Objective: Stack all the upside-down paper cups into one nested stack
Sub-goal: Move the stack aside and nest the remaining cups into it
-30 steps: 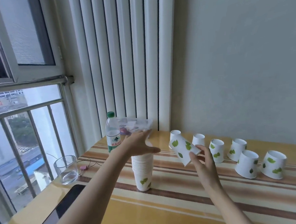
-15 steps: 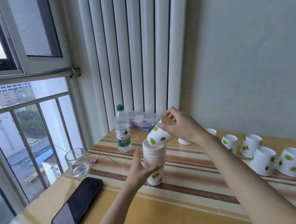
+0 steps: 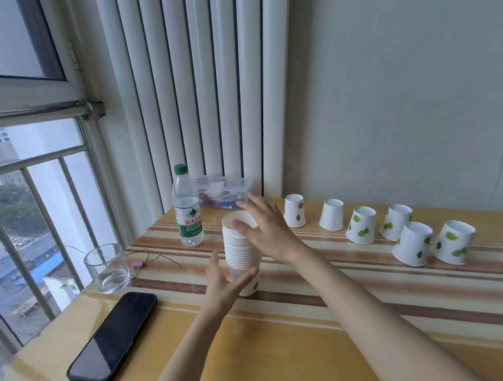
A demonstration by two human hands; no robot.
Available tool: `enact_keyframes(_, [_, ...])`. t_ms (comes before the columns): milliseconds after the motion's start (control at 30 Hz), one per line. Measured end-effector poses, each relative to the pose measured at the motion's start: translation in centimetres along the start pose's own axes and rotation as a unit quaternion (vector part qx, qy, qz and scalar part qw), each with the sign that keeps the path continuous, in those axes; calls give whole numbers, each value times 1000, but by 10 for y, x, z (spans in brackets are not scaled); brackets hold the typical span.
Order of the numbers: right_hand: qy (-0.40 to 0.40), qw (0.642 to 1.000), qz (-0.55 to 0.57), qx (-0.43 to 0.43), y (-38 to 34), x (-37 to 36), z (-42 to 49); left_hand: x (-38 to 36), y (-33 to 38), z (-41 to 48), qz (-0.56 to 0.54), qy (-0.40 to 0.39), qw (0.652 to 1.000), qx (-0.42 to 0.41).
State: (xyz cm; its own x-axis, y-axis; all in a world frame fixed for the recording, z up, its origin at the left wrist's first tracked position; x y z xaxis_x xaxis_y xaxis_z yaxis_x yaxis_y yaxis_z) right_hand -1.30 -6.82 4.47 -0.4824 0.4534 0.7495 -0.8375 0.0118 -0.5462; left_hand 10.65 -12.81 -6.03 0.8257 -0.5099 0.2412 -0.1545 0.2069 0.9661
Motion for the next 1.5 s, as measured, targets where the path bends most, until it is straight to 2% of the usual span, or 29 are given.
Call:
enact_keyframes(67, [74, 994, 67, -35, 15, 12, -20, -4, -3, -22, 28, 66, 997, 27])
enact_keyframes(133, [117, 986, 91, -74, 42, 23, -50, -5, -10, -53, 57, 142, 988, -19])
enact_keyframes(200, [128, 980, 88, -125, 81, 34, -82, -7, -8, -75, 81, 155, 981, -79])
enact_keyframes(300, [157, 963, 82, -205, 135, 50, -122, -30, 7, -78, 133, 33, 977, -161])
enact_keyframes(367, [217, 944, 58, -242, 161, 64, -139, -62, 24, -67, 157, -58, 966, -198])
enact_keyframes(467, [349, 890, 20, -294, 193, 90, -156, -121, 48, -38, 126, -111, 970, -177])
enact_keyframes(533, [391, 859, 15, -330, 213, 104, -161, -160, 58, -15, 105, -126, 974, -156])
enact_keyframes(700, [298, 868, 45, -394, 260, 109, -149, -247, 55, 43, 78, -119, 987, -73])
enact_keyframes(800, [274, 867, 36, -414, 282, 107, -138, -282, 47, 73, 86, -118, 988, -48])
enact_keyframes(933, [286, 860, 23, -422, 302, 105, -134, -313, 45, 109, 87, -84, 992, -33])
enact_keyframes(1067, [286, 869, -18, -404, 307, 99, -135, -330, 43, 129, 134, -68, 988, -20])
enact_keyframes(1167, [302, 866, 17, -398, 303, 100, -137, -330, 38, 132, 144, -51, 988, -8])
enact_keyframes(1300, [304, 864, 86, -393, 294, 100, -148, -332, 44, 133, 179, -80, 981, -2])
enact_keyframes(1433, [314, 864, 104, -380, 284, 106, -163, -336, 53, 135, 150, -73, 986, 4])
enact_keyframes(1500, [319, 872, 105, -357, 276, 110, -166, -326, 54, 126, 102, -65, 993, 6])
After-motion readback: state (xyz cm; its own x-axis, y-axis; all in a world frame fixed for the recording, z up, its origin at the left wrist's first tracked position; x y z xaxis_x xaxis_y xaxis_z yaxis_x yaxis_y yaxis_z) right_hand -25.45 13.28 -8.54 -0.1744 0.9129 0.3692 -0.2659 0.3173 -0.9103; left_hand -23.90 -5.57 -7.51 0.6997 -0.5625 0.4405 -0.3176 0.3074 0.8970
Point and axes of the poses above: each hand's wrist, its own z-axis towards the middle knuckle, its own x-axis out of the back of the hand, y = z × x, the point moved 1 cm from there along z, towards the middle knuckle
